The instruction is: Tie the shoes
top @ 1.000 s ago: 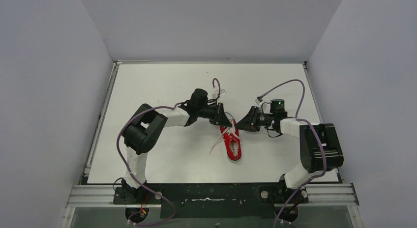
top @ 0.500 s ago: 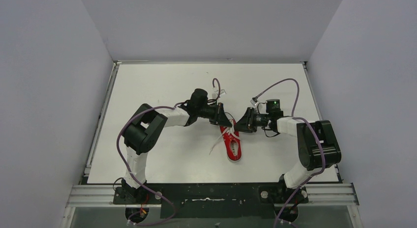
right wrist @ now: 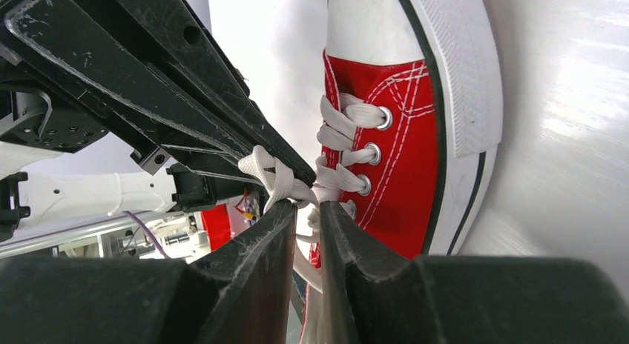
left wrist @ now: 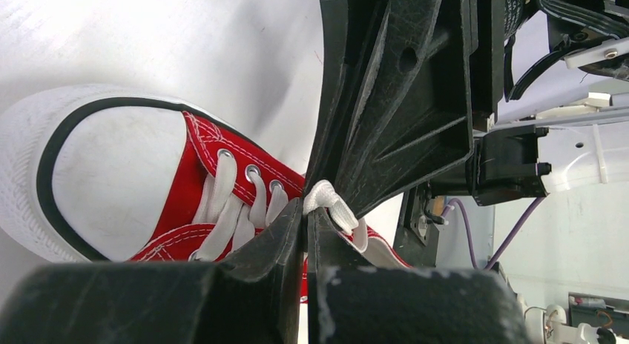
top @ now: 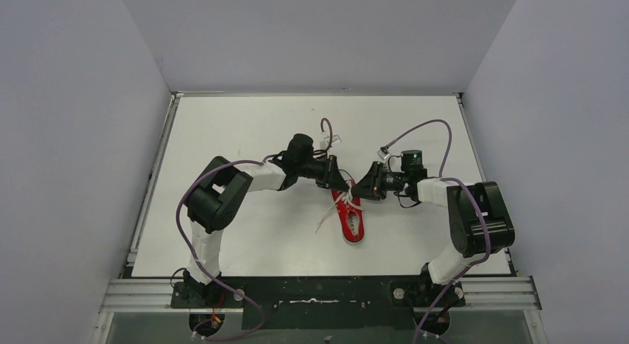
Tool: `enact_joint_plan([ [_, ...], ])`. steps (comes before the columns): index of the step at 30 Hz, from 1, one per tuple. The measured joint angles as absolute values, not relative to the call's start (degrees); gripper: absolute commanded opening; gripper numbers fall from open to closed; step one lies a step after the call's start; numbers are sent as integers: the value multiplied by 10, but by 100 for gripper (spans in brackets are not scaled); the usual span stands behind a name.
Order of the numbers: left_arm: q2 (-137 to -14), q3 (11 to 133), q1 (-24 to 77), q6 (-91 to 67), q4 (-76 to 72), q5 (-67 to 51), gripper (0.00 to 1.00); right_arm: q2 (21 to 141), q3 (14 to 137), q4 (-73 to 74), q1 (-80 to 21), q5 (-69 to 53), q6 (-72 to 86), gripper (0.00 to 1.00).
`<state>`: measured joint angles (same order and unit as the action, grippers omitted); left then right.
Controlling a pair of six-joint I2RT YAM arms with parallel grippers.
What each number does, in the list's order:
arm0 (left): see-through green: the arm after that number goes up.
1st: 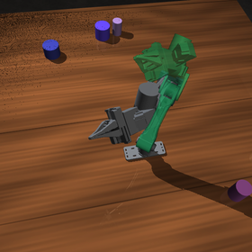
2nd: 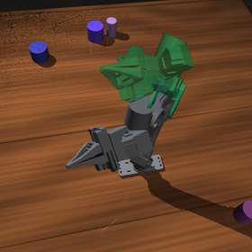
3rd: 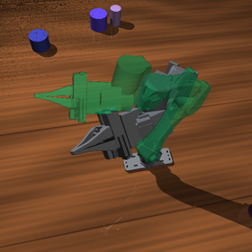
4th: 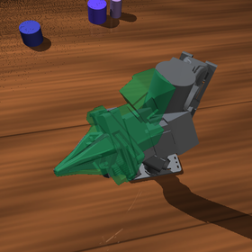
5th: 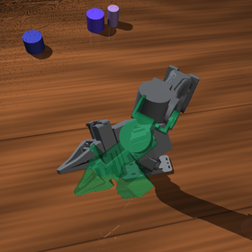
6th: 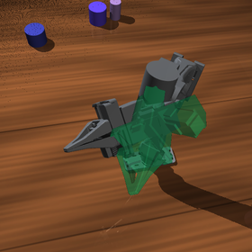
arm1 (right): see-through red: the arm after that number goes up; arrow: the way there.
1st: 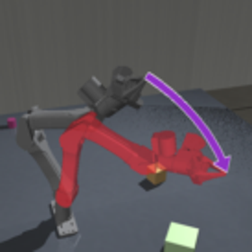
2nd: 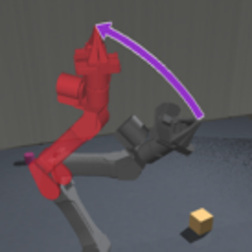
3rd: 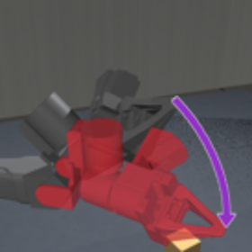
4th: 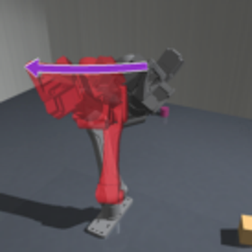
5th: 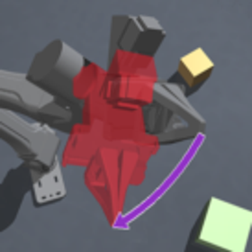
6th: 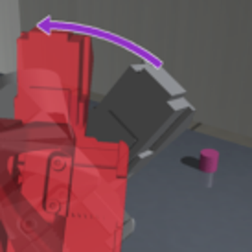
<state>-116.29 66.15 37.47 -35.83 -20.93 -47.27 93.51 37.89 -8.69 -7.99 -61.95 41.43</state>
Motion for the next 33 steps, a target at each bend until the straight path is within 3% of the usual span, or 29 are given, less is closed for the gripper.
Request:
enact_joint_plan([
  [22, -1163, 662, 375, -369, -223, -474, 0, 935, 378, -119, -95, -618, 442, 29],
  [25, -1163, 662, 375, -369, -225, -474, 0, 935, 378, -118, -95, -615, 442, 26],
  [33, -1163, 661, 374, -367, -223, -472, 0, 935, 381, -88, -95, -608, 423, 6],
])
